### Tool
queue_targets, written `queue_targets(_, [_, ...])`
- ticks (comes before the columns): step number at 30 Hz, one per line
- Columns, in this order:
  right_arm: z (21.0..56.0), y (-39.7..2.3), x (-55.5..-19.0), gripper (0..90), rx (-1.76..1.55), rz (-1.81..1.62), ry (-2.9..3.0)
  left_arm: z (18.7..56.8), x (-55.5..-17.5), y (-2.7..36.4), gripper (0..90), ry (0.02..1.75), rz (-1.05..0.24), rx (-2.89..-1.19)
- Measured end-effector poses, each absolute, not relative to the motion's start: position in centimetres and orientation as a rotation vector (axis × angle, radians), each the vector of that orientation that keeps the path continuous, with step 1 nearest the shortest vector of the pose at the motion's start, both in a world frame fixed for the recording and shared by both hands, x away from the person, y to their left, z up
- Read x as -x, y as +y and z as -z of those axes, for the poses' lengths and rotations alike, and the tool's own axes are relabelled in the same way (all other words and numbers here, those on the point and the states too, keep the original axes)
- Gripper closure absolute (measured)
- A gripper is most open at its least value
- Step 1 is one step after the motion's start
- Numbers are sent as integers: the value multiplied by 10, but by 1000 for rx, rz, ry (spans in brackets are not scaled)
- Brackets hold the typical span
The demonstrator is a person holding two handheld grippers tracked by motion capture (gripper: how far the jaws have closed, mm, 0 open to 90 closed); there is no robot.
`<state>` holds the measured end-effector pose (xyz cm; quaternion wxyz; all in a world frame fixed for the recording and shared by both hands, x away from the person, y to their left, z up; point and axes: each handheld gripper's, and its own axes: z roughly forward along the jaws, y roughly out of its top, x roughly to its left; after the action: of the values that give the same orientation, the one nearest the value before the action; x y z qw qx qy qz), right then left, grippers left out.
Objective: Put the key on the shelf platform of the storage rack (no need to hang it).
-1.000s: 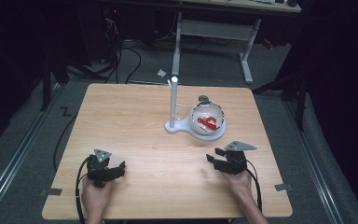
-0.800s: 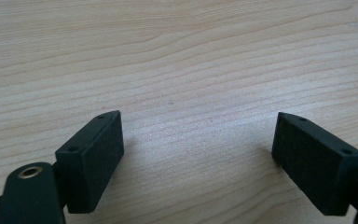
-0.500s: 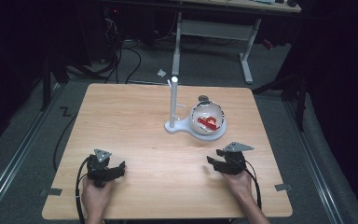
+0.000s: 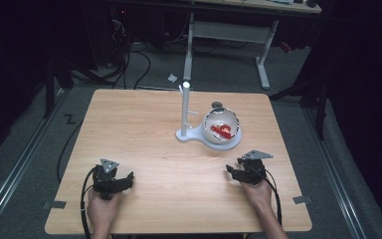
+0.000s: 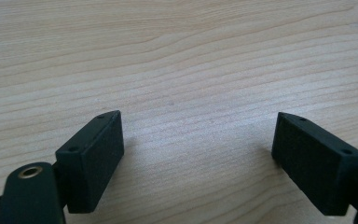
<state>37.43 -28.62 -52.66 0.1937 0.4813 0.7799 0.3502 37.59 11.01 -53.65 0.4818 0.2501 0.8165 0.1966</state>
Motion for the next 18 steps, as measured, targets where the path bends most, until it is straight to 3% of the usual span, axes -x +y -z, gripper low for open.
queue_targets(11, [530, -288, -374, 385, -1343, -928, 2168, 537, -376, 110, 170, 1989, -481, -612])
queue_targets(18, [531, -288, -374, 320, -1355, -904, 2160, 537, -376, 110, 170, 1991, -480, -609])
